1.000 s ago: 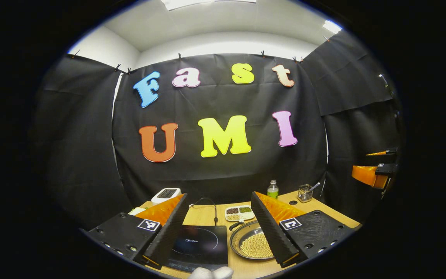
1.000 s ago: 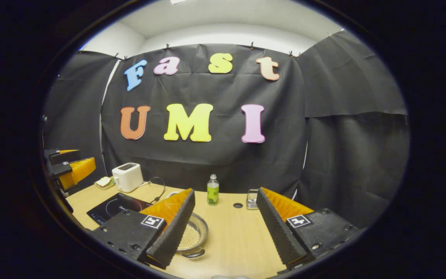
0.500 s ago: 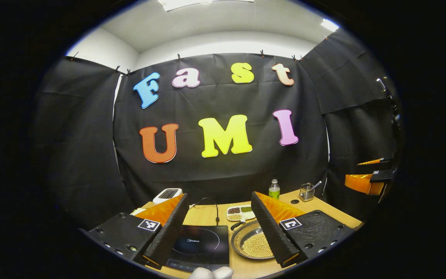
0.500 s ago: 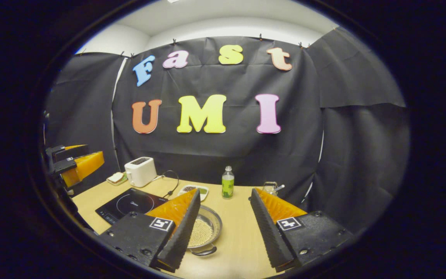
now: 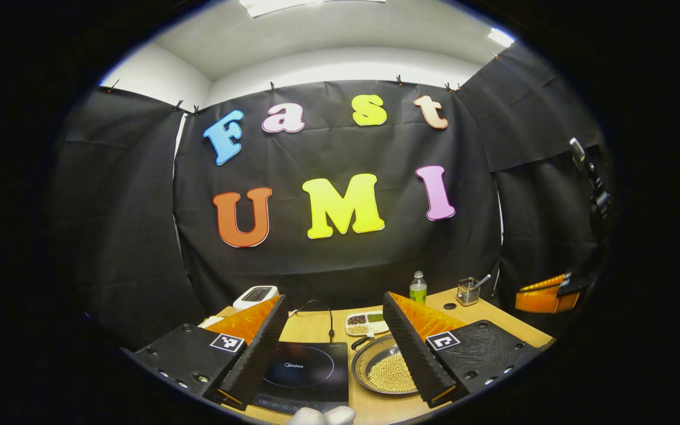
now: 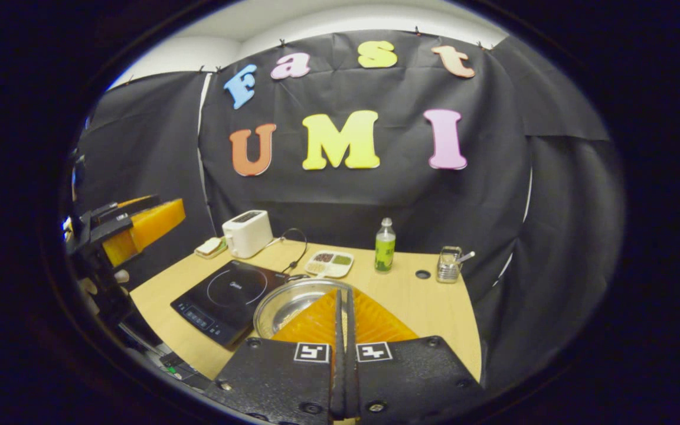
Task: First push the handle of the pot to place it horizontally, then grasp the pot with both hands and set it on the induction cooktop.
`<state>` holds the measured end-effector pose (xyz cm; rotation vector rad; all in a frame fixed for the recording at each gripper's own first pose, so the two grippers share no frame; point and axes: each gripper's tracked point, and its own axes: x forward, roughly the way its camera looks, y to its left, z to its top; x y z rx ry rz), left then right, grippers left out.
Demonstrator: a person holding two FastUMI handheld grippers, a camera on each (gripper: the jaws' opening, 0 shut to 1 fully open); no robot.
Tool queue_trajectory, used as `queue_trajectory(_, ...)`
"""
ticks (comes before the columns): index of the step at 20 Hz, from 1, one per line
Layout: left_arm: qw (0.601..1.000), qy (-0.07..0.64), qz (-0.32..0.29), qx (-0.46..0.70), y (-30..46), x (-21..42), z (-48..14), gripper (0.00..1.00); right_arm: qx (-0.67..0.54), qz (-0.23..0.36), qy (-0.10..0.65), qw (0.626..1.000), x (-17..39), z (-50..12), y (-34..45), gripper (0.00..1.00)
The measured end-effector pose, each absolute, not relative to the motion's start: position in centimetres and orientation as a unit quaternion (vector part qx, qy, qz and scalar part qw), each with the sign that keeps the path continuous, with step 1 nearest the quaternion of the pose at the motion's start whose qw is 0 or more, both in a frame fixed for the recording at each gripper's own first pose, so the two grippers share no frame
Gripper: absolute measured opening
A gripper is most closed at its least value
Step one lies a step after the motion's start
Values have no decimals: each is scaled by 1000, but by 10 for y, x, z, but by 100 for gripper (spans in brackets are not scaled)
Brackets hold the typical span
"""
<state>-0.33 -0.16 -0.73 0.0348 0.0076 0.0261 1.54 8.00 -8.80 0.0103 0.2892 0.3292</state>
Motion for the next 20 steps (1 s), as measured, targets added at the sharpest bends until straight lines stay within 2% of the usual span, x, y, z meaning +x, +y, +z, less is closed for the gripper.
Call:
queue_trajectory(1, 1000, 4, 13, 18, -1, -4, -8, 96, 1, 167, 154, 974, 14, -98, 84, 1)
queue_trajectory(2, 1000, 5, 14, 19, -1, -5, -9, 96, -1, 176, 165, 971, 12, -111, 89, 4)
queue_trajectory(9, 1000, 8, 11, 20, -7, -9, -9, 96, -6, 200, 247, 948, 4, -199, 112, 4)
queue_trajectory(10, 1000, 11, 10, 20, -8, -11, -11, 96, -4, 201, 261, 944, 2, -213, 115, 1)
queue_trajectory(12, 1000, 13, 6, 16, -10, -13, -12, 96, -2, 203, 280, 938, 1, -235, 119, 4)
queue_trajectory(14, 1000, 12, 10, 16, -10, -16, -10, 96, -4, 206, 295, 933, 1, -254, 123, 4)
queue_trajectory(15, 1000, 12, 11, 16, -11, -18, -10, 96, -3, 210, 303, 929, 1, -263, 126, 7)
queue_trajectory(16, 1000, 12, 11, 16, -11, -18, -9, 96, 0, 213, 308, 927, 1, -270, 129, 1)
queue_trajectory(17, 1000, 12, 12, 18, -11, -19, -9, 96, 1, 212, 316, 925, 2, -275, 130, 0)
queue_trajectory(18, 1000, 11, 13, 20, -11, -21, -8, 96, 4, 213, 320, 923, 4, -281, 131, 4)
queue_trajectory(20, 1000, 10, 17, 24, -9, -24, -7, 96, 6, 210, 325, 922, 7, -287, 130, 4)
